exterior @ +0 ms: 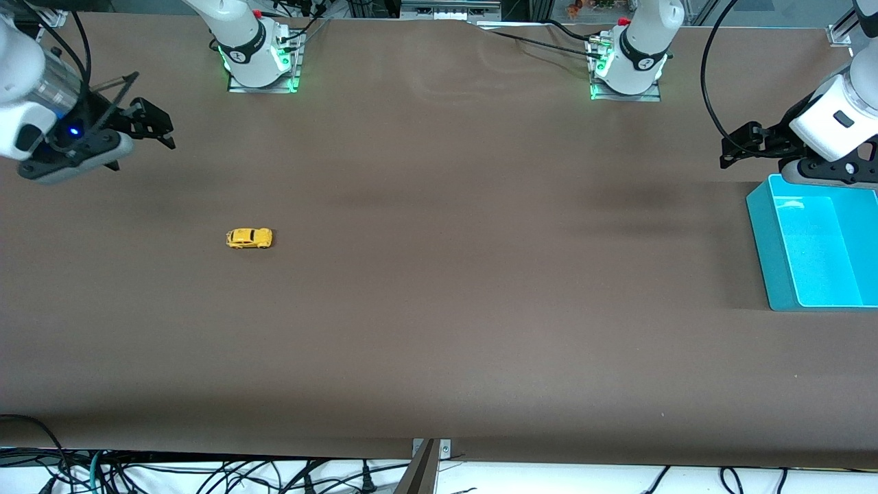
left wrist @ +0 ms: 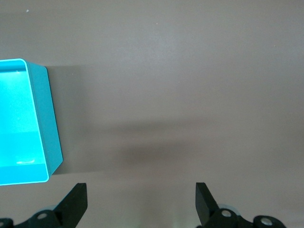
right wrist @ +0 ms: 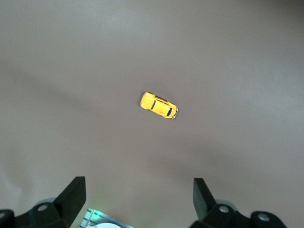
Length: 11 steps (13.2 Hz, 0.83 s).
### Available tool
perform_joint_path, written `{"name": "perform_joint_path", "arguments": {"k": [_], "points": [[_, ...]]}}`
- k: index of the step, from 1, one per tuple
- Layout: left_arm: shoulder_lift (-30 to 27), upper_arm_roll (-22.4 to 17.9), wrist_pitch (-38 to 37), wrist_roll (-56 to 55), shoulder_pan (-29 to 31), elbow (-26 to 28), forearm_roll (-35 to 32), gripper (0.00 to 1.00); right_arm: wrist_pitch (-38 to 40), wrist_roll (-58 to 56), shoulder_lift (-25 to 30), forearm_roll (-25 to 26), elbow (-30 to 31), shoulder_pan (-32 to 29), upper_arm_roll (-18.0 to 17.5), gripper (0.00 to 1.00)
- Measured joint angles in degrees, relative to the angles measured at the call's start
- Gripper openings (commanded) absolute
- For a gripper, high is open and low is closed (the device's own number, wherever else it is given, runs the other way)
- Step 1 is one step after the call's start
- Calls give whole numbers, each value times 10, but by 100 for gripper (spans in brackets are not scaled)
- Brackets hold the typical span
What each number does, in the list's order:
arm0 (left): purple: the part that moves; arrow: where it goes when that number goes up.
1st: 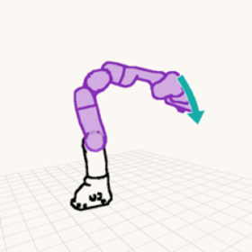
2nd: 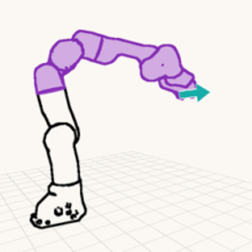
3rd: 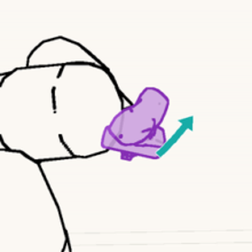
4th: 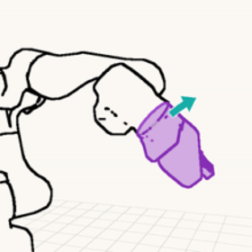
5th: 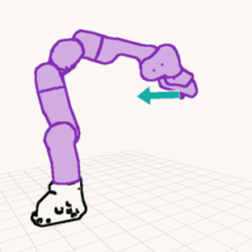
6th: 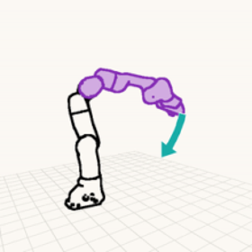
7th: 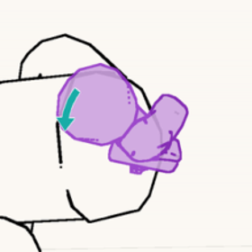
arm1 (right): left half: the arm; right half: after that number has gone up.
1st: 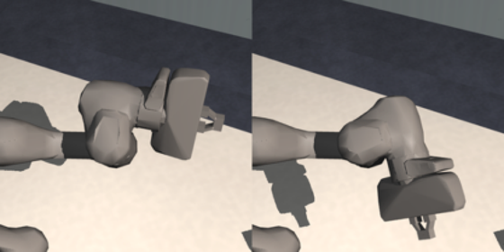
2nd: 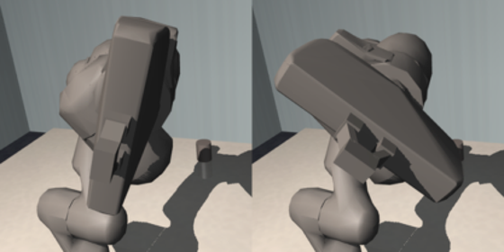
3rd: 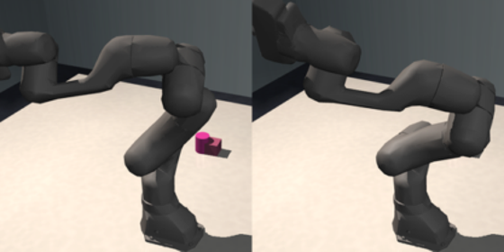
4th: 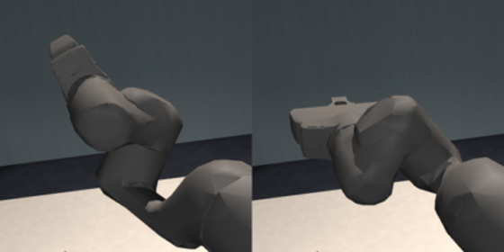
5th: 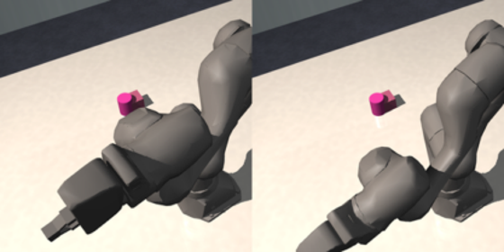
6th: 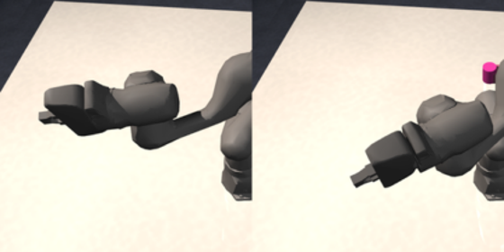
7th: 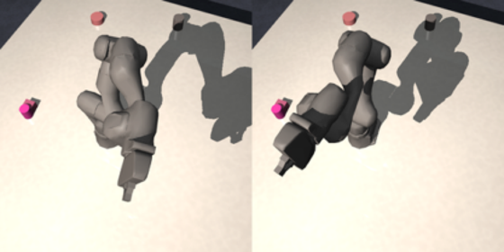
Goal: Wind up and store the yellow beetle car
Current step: 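Reach the right gripper over the yellow beetle car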
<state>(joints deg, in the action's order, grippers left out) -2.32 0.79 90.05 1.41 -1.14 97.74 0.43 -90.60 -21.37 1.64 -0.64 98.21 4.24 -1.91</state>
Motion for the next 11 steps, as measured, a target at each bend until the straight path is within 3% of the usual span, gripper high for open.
{"name": "perform_joint_path", "arguments": {"k": [5, 11], "points": [[0, 0, 0, 0, 0, 0, 0, 100, -28, -123, -29, 0, 28, 4, 0, 100], [0, 0, 0, 0, 0, 0, 0, 100, -193, -296, -37, 0, 174, 5, 0, 100]]}}
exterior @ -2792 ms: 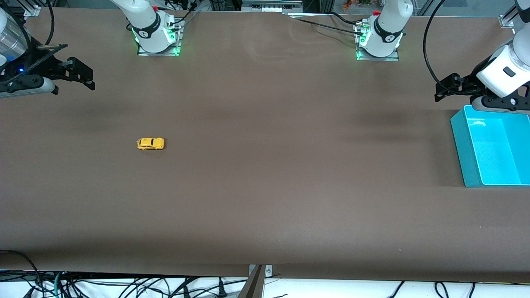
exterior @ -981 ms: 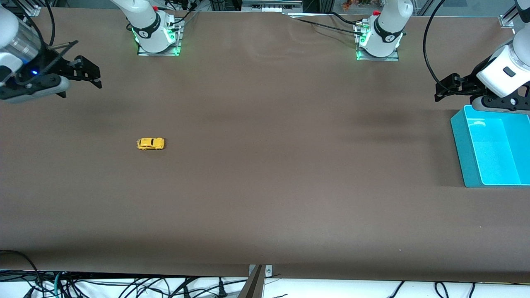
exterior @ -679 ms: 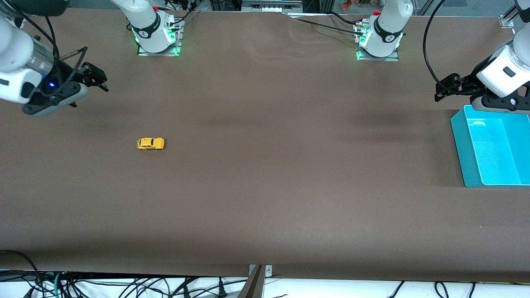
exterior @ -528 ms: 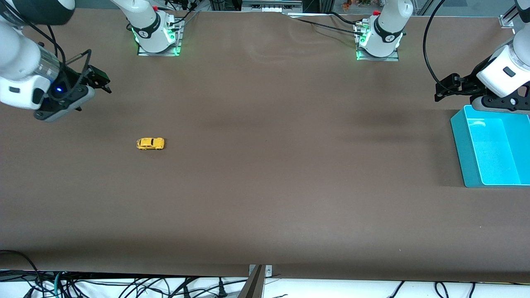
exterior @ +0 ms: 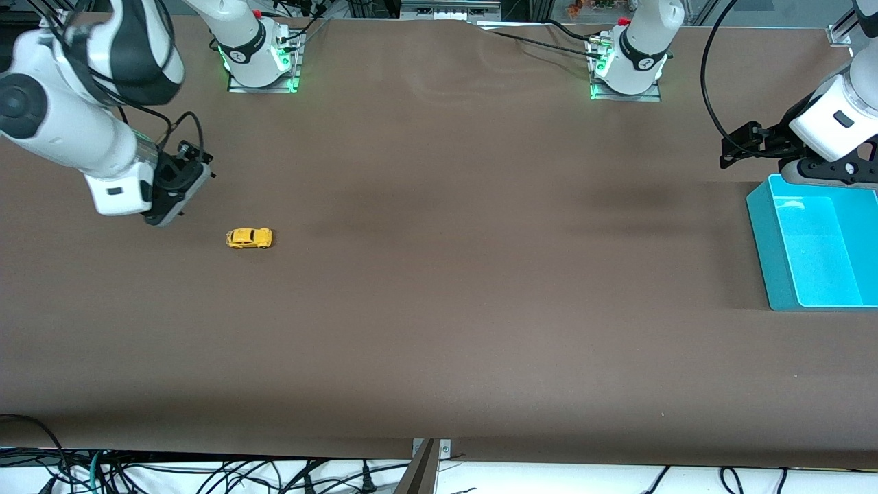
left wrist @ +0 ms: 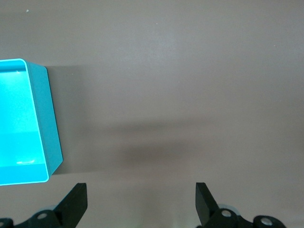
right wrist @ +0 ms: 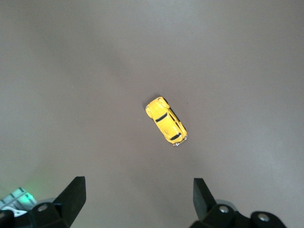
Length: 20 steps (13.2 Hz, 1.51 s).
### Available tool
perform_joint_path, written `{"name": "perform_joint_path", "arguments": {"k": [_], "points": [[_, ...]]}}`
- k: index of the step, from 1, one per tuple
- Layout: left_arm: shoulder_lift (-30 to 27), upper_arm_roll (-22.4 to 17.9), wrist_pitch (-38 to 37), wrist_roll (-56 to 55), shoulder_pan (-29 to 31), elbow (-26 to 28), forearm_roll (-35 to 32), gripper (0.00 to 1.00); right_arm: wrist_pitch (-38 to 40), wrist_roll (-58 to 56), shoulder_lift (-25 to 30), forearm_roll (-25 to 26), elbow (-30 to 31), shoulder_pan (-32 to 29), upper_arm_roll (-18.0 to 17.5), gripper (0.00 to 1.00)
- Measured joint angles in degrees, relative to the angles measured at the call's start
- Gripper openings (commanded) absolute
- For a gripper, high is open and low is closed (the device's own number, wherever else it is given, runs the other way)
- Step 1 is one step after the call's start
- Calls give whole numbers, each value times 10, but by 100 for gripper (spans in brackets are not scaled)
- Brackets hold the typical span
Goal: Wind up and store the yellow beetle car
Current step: 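Reach the right gripper over the yellow beetle car, then lower the right gripper and grasp the yellow car's body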
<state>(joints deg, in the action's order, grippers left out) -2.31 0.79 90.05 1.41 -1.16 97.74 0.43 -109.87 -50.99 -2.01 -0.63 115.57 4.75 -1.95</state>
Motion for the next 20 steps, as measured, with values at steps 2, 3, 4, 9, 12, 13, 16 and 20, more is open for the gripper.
{"name": "perform_joint_path", "arguments": {"k": [2, 3, 4, 9, 12, 13, 16, 20], "points": [[0, 0, 0, 0, 0, 0, 0, 100, -51, -56, -1, 0, 41, 0, 0, 100], [0, 0, 0, 0, 0, 0, 0, 100, -79, -83, -3, 0, 62, 0, -1, 100], [0, 0, 0, 0, 0, 0, 0, 100, -108, -109, -6, 0, 81, 0, -1, 100], [0, 0, 0, 0, 0, 0, 0, 100, -223, -221, -50, 0, 122, 1, -3, 100], [0, 0, 0, 0, 0, 0, 0, 100, -261, -248, -74, 0, 130, 1, -3, 100], [0, 0, 0, 0, 0, 0, 0, 100, -276, -252, -80, 0, 136, 1, -3, 100], [0, 0, 0, 0, -1, 0, 0, 100, -338, -271, -92, 0, 172, 1, -3, 100], [0, 0, 0, 0, -2, 0, 0, 100, -398, -301, -107, 0, 203, 1, -3, 100]]}}
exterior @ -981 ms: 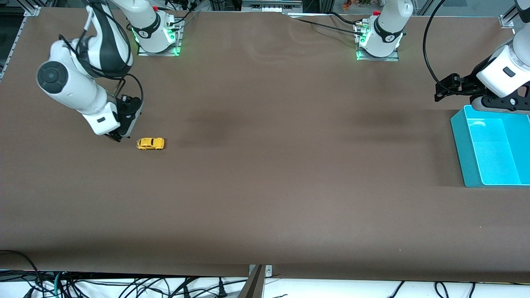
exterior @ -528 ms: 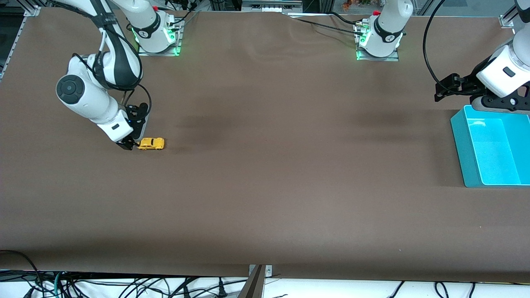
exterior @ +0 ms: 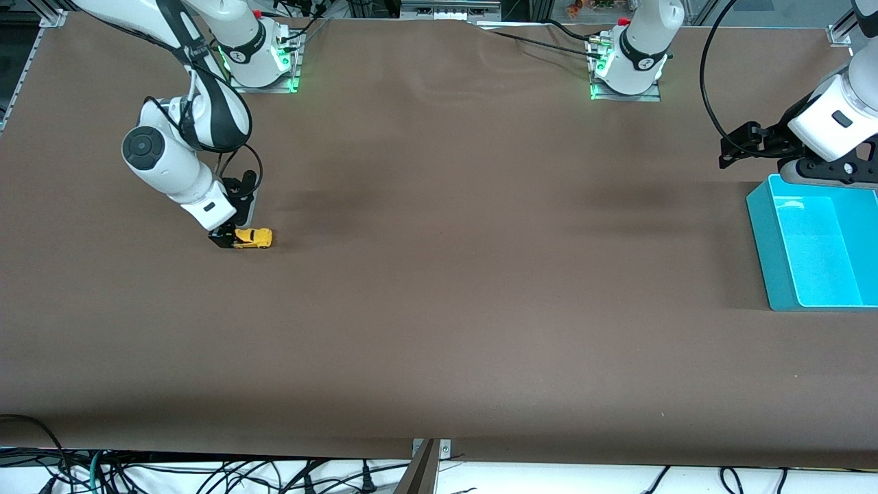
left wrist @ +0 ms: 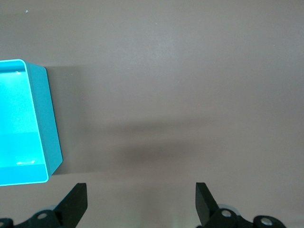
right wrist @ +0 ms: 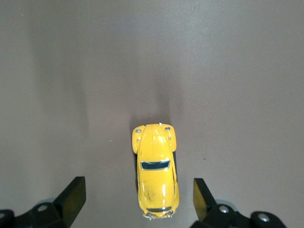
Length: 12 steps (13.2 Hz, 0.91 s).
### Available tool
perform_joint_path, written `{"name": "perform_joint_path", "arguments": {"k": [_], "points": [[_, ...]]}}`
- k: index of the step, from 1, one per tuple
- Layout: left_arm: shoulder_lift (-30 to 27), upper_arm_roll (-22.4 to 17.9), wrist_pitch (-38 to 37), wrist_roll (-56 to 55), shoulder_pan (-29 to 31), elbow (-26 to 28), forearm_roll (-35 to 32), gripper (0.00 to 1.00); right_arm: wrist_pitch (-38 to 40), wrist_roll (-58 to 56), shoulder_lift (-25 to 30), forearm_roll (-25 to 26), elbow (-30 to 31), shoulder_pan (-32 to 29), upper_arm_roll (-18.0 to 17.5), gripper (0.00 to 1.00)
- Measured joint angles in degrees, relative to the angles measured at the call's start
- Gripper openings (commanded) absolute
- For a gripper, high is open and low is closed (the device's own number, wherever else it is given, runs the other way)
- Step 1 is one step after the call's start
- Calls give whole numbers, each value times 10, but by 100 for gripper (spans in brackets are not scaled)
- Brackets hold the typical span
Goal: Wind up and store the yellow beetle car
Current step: 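Lower the right gripper and grasp the yellow car's body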
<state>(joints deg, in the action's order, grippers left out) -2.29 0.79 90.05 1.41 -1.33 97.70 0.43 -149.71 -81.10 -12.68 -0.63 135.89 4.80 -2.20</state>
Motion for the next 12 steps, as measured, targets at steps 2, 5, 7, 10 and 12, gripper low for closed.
{"name": "perform_joint_path", "arguments": {"k": [2, 5, 7, 10, 12], "points": [[0, 0, 0, 0, 0, 0, 0, 100, -14, -10, -9, 0, 1, 0, 0, 100], [0, 0, 0, 0, 0, 0, 0, 100, -46, -25, -30, 0, 1, -2, 2, 100], [0, 0, 0, 0, 0, 0, 0, 100, -52, -26, -39, 0, 1, -3, 3, 99], [0, 0, 0, 0, 0, 0, 0, 100, -61, -26, -49, 0, 1, -9, 3, 82], [0, 0, 0, 0, 0, 0, 0, 100, -64, -27, -53, 0, 1, -11, 3, 62]]}}
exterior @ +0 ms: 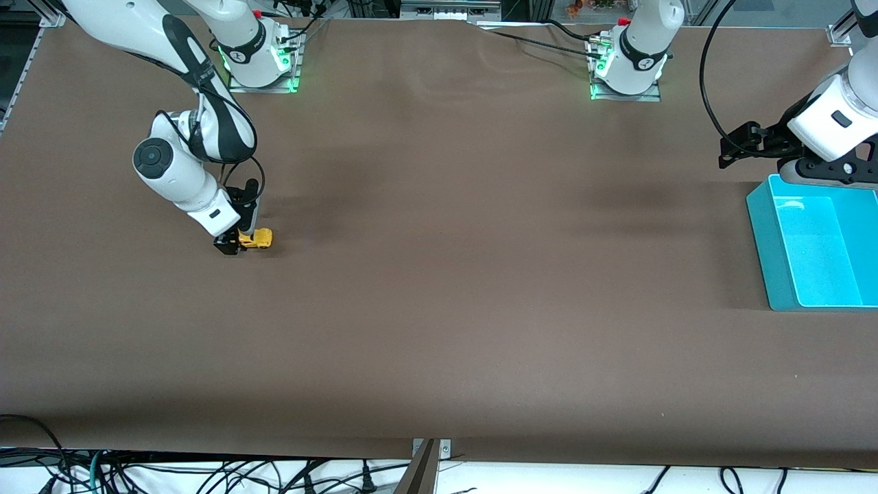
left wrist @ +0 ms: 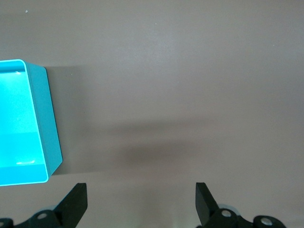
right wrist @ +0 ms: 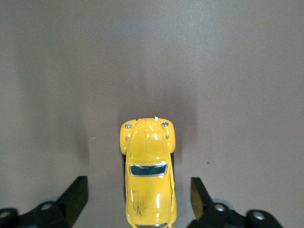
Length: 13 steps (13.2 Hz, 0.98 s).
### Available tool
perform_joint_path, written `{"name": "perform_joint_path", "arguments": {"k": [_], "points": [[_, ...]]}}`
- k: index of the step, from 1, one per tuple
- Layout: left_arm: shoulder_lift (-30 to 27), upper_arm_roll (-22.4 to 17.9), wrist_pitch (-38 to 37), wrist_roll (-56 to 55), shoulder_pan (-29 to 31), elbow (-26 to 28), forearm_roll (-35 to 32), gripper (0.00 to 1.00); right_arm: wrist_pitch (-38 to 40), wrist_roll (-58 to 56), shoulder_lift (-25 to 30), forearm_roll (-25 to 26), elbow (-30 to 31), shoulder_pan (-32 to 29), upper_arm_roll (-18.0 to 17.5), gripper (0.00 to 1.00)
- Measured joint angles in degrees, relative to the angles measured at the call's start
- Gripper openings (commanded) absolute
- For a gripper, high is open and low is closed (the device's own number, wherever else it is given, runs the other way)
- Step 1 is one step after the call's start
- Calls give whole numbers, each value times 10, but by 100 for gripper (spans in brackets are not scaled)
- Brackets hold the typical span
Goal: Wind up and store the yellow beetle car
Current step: 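Lower the right gripper and grasp the yellow car's body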
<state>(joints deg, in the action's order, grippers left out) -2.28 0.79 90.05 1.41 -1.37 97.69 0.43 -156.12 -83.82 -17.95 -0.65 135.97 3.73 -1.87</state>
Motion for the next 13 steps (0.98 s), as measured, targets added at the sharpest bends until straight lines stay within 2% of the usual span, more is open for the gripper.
{"name": "perform_joint_path", "arguments": {"k": [3, 4, 13], "points": [[0, 0, 0, 0, 0, 0, 0, 100, -5, -1, -6, 0, 0, 0, 0, 35], [0, 0, 0, 0, 0, 0, 0, 100, -6, -1, -6, 0, 0, 0, 0, 32], [0, -1, 0, -1, 0, 0, 0, 100, -7, -57, -7, 0, 1, -20, 0, 32]]}}
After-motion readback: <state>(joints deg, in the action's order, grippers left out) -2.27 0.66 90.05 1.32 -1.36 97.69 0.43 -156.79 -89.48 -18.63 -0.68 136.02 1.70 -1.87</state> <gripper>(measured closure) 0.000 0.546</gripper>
